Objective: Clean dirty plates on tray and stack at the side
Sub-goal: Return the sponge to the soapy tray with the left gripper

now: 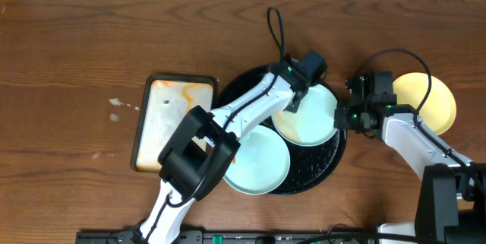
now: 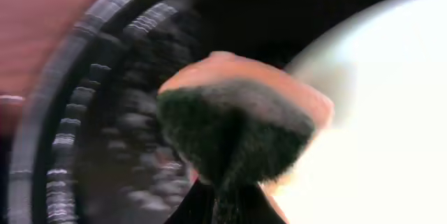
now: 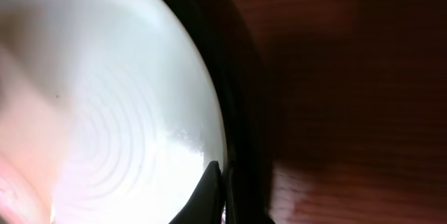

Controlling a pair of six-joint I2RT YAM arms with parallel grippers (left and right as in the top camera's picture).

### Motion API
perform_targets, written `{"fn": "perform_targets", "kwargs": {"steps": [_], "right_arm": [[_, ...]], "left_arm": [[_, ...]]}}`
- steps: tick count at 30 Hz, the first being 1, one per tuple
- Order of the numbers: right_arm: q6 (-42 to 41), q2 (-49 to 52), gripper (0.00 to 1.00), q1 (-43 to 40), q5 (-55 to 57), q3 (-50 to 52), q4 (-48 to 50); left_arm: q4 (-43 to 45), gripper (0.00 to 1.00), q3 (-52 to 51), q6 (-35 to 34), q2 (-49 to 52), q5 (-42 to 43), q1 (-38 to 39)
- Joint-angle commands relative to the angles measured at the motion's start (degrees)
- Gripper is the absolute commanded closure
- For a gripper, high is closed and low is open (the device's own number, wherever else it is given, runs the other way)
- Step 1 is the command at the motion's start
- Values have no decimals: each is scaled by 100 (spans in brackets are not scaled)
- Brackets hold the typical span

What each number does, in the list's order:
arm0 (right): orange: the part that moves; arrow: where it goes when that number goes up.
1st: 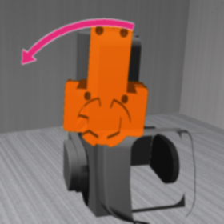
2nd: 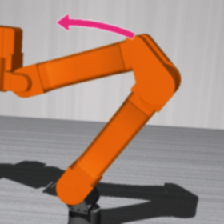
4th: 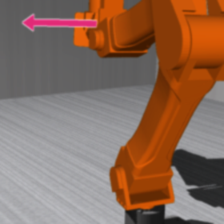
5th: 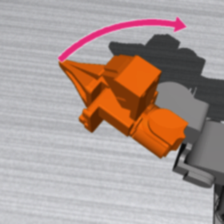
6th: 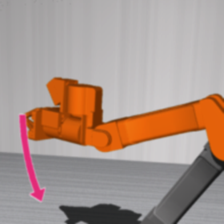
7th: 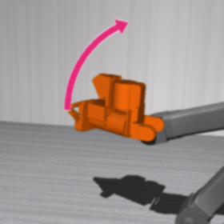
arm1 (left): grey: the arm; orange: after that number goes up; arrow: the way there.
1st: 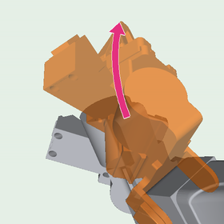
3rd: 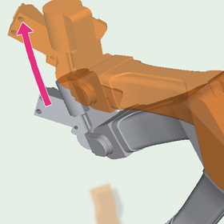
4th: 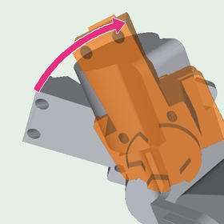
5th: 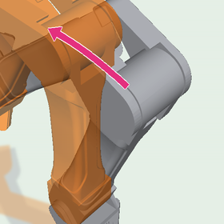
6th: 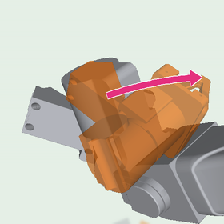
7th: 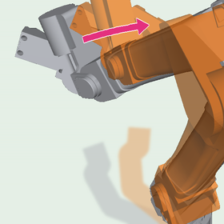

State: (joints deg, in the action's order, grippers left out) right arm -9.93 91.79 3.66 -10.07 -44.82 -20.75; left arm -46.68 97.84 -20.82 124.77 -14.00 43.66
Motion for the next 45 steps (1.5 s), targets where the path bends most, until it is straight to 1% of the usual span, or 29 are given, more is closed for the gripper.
{"fn": "perform_targets", "kwargs": {"steps": [1,4,8,11,16,18,19,21,23,25,29,33,37,38,40,41,42,45], "right_arm": [[-31,48,99,-101,472,61,-24],[-24,46,99,-101,476,59,-4],[140,35,99,-101,514,-26,-74],[221,-33,99,-98,511,-162,-232],[258,-361,99,-94,444,-345,-402],[273,-503,99,-94,354,-391,-446],[275,-586,99,-83,356,-398,-457],[278,-715,99,-48,365,-400,-457],[275,-841,99,-2,398,-413,-457],[273,-957,99,52,511,-452,-487],[271,-1154,99,256,940,-697,-835],[271,-1202,99,507,1333,-918,-1104],[269,-1139,99,555,1357,-903,-1320],[262,-1093,97,529,1360,-883,-1333],[243,-920,74,446,1368,-848,-1322],[243,-807,65,391,1357,-846,-1311],[245,-664,59,328,1266,-846,-1292],[372,-234,51,192,664,-846,-1231]], "left_arm": [[-348,92,479,39,37,-623,-275],[-822,92,726,-181,-94,-601,-444],[-1172,93,734,-525,-496,-546,-752],[-1379,93,734,-531,-975,-72,-1134],[-1788,92,734,-538,-1729,861,-2074],[-2055,92,723,-516,-1915,1003,-2511],[-2240,93,691,-439,-1991,1047,-2817],[-2426,92,605,-258,-2011,1145,-3189],[-2441,92,411,63,-2009,1416,-3506],[-2382,93,136,214,-2009,1729,-3792],[-2090,92,-492,584,-2009,2365,-4201],[-1919,92,-970,809,-2009,2430,-4378],[-1803,93,-1318,876,-2009,2424,-4387],[-1784,92,-1351,876,-2009,2426,-4387],[-1746,92,-1390,876,-2009,2400,-4387],[-1727,92,-1405,876,-2009,2354,-4387],[-1722,92,-1412,874,-2009,2267,-4387],[-1722,92,-1445,872,-2009,2017,-4387]]}}
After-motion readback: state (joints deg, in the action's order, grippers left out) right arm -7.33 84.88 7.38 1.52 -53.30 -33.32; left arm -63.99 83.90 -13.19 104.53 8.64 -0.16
